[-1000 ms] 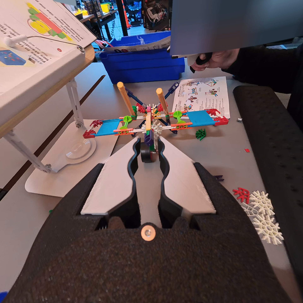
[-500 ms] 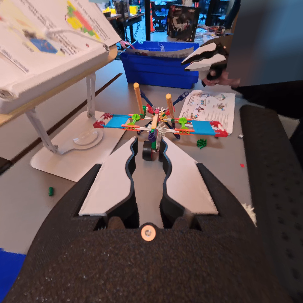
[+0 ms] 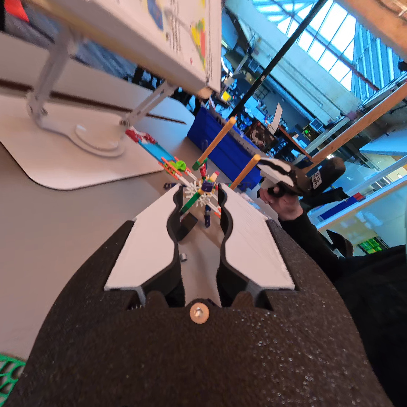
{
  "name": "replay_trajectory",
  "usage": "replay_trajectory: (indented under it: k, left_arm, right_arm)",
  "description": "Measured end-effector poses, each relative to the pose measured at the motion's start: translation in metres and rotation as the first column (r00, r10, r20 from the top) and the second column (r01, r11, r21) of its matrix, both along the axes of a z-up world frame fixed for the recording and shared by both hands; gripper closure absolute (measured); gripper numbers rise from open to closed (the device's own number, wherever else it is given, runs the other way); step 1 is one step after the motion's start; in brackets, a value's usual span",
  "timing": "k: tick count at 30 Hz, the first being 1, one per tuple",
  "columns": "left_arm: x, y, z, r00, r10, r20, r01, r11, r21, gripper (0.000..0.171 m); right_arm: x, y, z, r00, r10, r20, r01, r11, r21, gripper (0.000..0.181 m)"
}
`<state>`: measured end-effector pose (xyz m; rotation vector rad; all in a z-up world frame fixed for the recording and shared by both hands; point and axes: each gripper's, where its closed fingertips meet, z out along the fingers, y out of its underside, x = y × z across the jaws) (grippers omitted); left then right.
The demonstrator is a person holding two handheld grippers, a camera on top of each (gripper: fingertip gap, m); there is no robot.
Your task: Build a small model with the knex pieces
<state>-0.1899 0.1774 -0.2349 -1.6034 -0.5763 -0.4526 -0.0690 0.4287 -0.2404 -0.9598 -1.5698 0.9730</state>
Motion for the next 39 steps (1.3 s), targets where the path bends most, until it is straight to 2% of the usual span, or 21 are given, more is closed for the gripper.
replay_trajectory:
  k: [5,13,17,19,31,37,39]
  left_arm:
    - [0.006,0.004,0.005,0.998,-0.027,0.062,0.023,0.998,0.057,0.151]
    - [-0.008,0.005,0.01,0.995,-0.007,0.099,-0.006,0.992,0.13,0.154]
    - [-0.006,0.01,0.01,0.996,-0.021,0.087,0.008,0.99,0.144,0.171]
    - [-0.006,0.011,0.012,0.997,-0.019,0.077,0.007,0.988,0.152,0.171]
    - [-0.002,0.01,0.019,0.993,-0.02,-0.114,0.036,0.99,0.134,0.171]
    - [0.001,0.005,0.02,0.962,-0.025,-0.272,0.048,0.996,0.079,0.171]
    - [0.001,0.002,0.026,0.953,-0.017,-0.302,0.044,0.996,0.081,0.164]
  right_arm:
    - [0.001,0.0,0.003,1.0,0.003,-0.009,-0.003,1.0,-0.006,0.163]
    - [0.003,-0.003,0.007,1.0,0.011,-0.02,-0.011,1.0,-0.01,0.163]
    - [0.003,-0.003,0.008,1.0,0.012,-0.024,-0.012,1.0,-0.015,0.163]
    - [0.003,-0.002,0.008,1.0,0.012,-0.023,-0.013,1.0,-0.016,0.163]
    - [0.003,-0.003,0.007,1.0,0.015,-0.02,-0.015,1.0,-0.019,0.163]
    - [0.003,-0.003,0.007,1.0,0.017,-0.02,-0.017,1.0,-0.018,0.163]
    - [0.003,-0.004,0.007,1.0,0.017,-0.021,-0.017,1.0,-0.018,0.163]
